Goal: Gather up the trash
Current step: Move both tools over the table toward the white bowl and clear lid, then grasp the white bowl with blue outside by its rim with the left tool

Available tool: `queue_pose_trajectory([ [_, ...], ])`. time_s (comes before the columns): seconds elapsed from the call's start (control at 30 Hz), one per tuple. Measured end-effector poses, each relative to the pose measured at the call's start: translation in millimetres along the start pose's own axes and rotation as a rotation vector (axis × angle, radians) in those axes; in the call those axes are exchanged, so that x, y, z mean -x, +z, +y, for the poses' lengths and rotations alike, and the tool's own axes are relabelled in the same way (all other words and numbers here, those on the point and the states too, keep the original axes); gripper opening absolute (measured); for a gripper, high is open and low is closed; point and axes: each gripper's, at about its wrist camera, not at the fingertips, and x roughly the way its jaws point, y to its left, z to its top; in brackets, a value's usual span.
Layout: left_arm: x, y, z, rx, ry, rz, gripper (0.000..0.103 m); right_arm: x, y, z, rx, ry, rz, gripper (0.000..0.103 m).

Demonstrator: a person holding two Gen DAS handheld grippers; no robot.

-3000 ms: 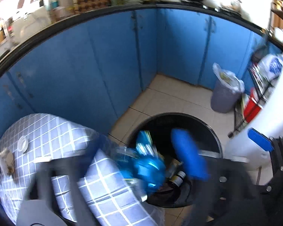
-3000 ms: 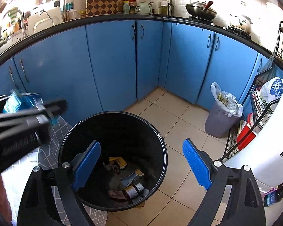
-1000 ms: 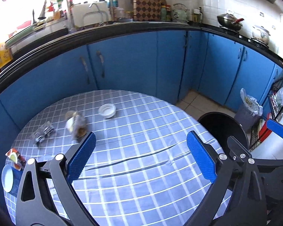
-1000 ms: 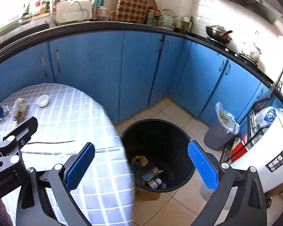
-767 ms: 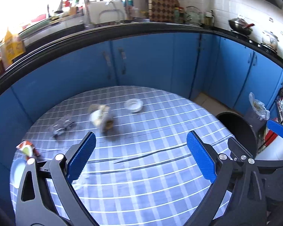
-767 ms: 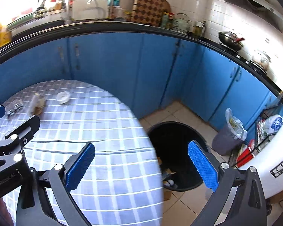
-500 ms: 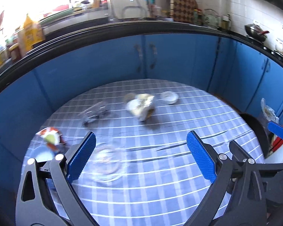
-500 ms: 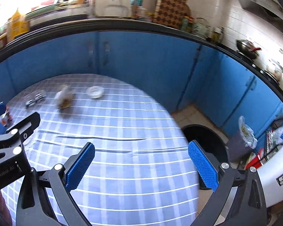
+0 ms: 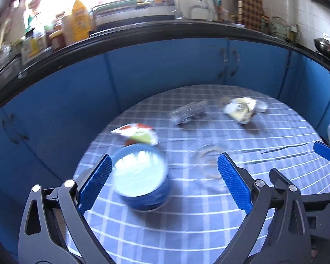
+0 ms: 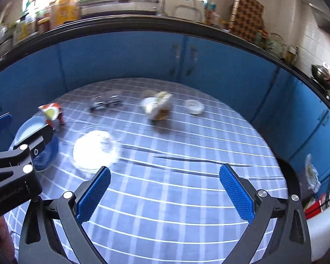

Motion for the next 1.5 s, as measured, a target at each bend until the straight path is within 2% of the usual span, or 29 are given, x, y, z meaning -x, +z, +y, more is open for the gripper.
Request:
queue_pose_trajectory([
  [0.17,-14,-16,28,0.034,0.007,0.049,0.095,-10,-3,31,0.049,0.028,0.023,0.096],
  [0.3,-28,-23,34,0.035,-0.05,0.086,0.095,-18,-5,46,0.078,0.029,0.044,0.096],
  [0.47,-44,-18,32,0.017,-0.038,0.101,0.095,-26,-4,52,0.083,0.028,0.057,0.096],
  [0.87,-66,-12,63,0.028,-0.012,0.113,0.094,-55,15,79,0.103,0.1,0.076,0.096],
  [1.17,-78,-10,81,0.087,-0.034,0.144,0.087,-77,29,89,0.107,0.135,0.103,0.096],
  [1.37,-85,-10,83,0.096,-0.034,0.161,0.078,-85,29,87,0.099,0.174,0.133,0.096],
  [1.5,-84,-12,83,0.095,-0.033,0.161,0.077,-84,28,86,0.095,0.211,0.138,0.086],
])
